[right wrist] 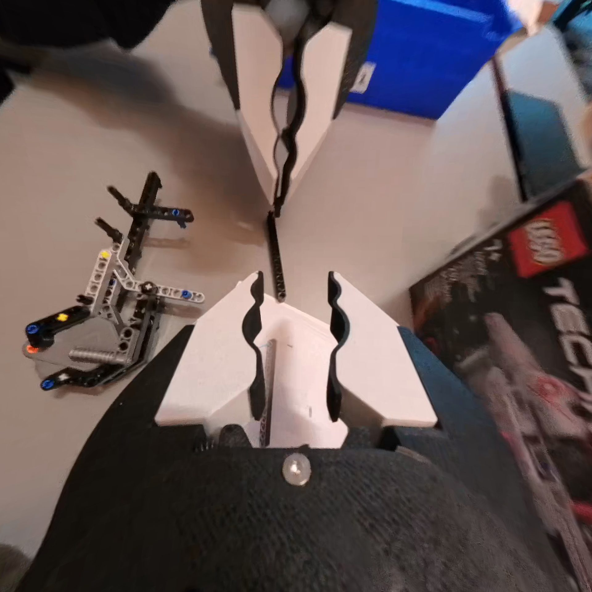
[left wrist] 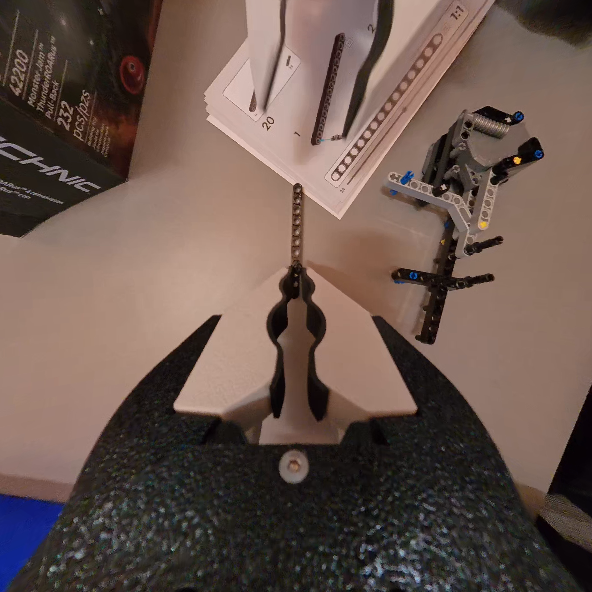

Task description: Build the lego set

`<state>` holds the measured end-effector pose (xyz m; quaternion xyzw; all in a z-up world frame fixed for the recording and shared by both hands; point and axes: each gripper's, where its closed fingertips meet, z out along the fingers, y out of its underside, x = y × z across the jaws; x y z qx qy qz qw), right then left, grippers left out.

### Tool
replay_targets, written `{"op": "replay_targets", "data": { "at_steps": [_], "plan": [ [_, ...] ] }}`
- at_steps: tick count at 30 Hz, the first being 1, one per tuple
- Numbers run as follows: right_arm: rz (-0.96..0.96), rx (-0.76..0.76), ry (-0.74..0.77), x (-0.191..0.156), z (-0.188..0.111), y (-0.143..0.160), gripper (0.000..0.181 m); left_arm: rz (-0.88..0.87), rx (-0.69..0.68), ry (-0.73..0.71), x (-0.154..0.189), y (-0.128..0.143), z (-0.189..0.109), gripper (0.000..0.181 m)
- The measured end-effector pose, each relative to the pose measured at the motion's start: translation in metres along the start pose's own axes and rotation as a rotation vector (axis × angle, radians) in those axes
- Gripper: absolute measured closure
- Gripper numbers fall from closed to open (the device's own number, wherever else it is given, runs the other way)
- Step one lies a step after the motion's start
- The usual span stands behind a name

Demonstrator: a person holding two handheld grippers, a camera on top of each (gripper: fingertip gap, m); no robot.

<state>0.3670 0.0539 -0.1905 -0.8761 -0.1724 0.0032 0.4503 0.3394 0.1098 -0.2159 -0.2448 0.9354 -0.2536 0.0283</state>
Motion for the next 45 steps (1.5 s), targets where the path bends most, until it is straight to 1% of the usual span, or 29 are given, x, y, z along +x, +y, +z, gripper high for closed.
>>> {"op": "replay_targets", "data": {
  "at_steps": [2,5,6,11,12,14,15,16,18,20,22,24,26,40,42,45],
  "plan": [
    [-0.032,-0.07,-0.03,-0.006,0.024,0.01,0.142,0.006,-0.007,0.001,0.0,0.0,0.001,0.179],
    [0.004,-0.074,-0.102,-0.016,0.052,0.013,0.138,0.013,-0.04,-0.015,-0.002,0.003,0.001,0.179],
    [-0.002,-0.087,-0.1,-0.016,0.056,0.016,0.137,0.016,-0.051,-0.021,-0.003,0.004,0.001,0.179],
    [-0.028,-0.129,-0.105,-0.022,0.074,0.023,0.148,0.06,-0.107,-0.013,0.002,0.011,0.002,0.179],
    [-0.027,-0.116,-0.104,-0.021,0.076,0.02,0.152,0.064,-0.123,-0.014,0.001,0.013,0.003,0.179],
    [-0.024,-0.117,-0.094,-0.019,0.075,0.021,0.152,0.067,-0.141,-0.01,0.001,0.013,0.005,0.179],
    [-0.026,-0.118,-0.084,-0.017,0.072,0.022,0.148,0.065,-0.144,-0.016,-0.001,0.013,0.005,0.179],
    [-0.035,-0.118,-0.071,-0.014,0.064,0.022,0.147,0.061,-0.143,-0.023,-0.002,0.012,0.005,0.179],
    [-0.025,-0.075,-0.019,-0.002,0.038,0.013,0.147,0.054,-0.118,-0.034,-0.004,0.006,0.001,0.179],
    [0.026,0.01,-0.028,0.0,0.008,-0.001,0.149,0.043,-0.078,-0.032,-0.003,0.0,-0.001,0.179],
    [0.034,0.097,0.011,0.006,-0.014,-0.011,0.151,0.035,-0.052,-0.032,-0.003,-0.004,-0.001,0.179],
    [0.034,0.133,0.046,0.011,-0.026,-0.013,0.153,0.026,-0.043,-0.031,-0.004,-0.005,0.001,0.18],
    [0.038,0.132,0.064,0.015,-0.031,-0.01,0.153,0.021,-0.043,-0.025,-0.004,-0.005,0.004,0.179],
    [0.016,0.089,0.072,0.016,-0.016,-0.002,0.158,0.033,-0.058,-0.023,-0.003,-0.006,0.004,0.179],
    [0.024,0.085,0.061,0.015,-0.003,-0.001,0.158,0.032,-0.058,-0.015,-0.003,-0.005,0.005,0.179],
    [0.013,0.044,0.007,0.004,0.028,0.003,0.156,0.033,-0.06,0.001,-0.003,-0.005,0.008,0.18]
  ]
}}
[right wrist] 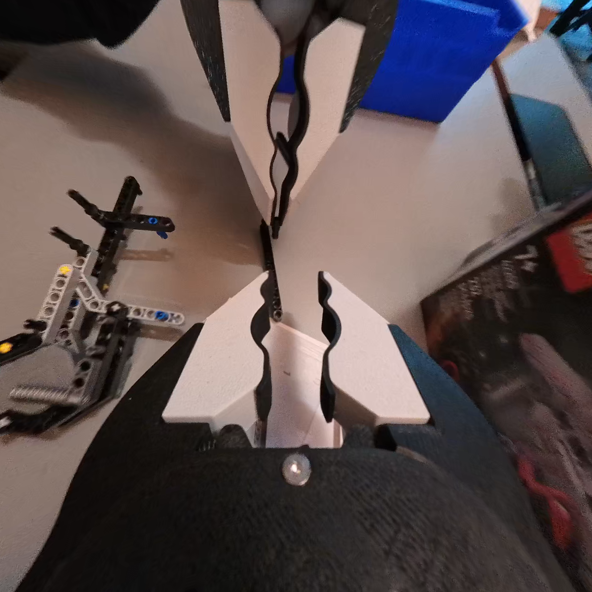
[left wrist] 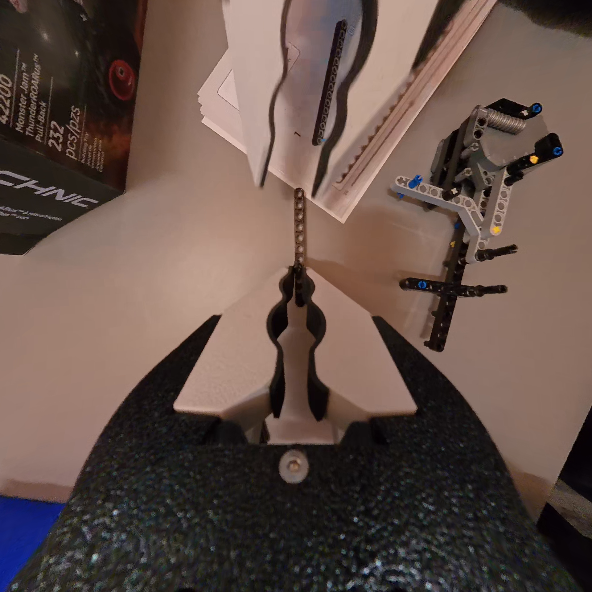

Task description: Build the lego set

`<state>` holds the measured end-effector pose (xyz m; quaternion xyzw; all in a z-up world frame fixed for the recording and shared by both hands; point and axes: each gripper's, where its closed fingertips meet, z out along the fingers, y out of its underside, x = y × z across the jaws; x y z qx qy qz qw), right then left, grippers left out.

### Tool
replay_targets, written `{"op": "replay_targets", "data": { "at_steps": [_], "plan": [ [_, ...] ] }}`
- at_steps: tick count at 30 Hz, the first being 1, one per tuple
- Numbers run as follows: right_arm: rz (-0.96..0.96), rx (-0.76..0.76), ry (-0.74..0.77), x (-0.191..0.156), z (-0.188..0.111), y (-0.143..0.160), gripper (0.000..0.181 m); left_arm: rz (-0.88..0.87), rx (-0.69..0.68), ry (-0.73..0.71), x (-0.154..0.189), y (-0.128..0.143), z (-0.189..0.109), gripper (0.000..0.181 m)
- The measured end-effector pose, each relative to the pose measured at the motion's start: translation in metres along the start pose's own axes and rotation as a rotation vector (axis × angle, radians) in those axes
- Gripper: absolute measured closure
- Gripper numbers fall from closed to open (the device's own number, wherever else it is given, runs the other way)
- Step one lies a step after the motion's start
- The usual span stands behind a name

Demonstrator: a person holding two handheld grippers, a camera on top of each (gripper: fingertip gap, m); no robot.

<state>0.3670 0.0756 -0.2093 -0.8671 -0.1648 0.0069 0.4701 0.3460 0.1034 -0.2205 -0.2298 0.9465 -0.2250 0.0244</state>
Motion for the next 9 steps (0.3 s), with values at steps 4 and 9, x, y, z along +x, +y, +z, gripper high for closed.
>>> {"op": "replay_targets", "data": {
  "at_steps": [4,9],
  "plan": [
    [-0.016,-0.081,-0.041,-0.013,0.031,0.011,0.146,0.014,-0.035,0.008,0.0,0.004,0.006,0.18],
    [-0.014,-0.101,-0.055,-0.019,0.047,0.016,0.152,0.039,-0.084,0.017,0.002,0.009,0.012,0.18]
  ]
}}
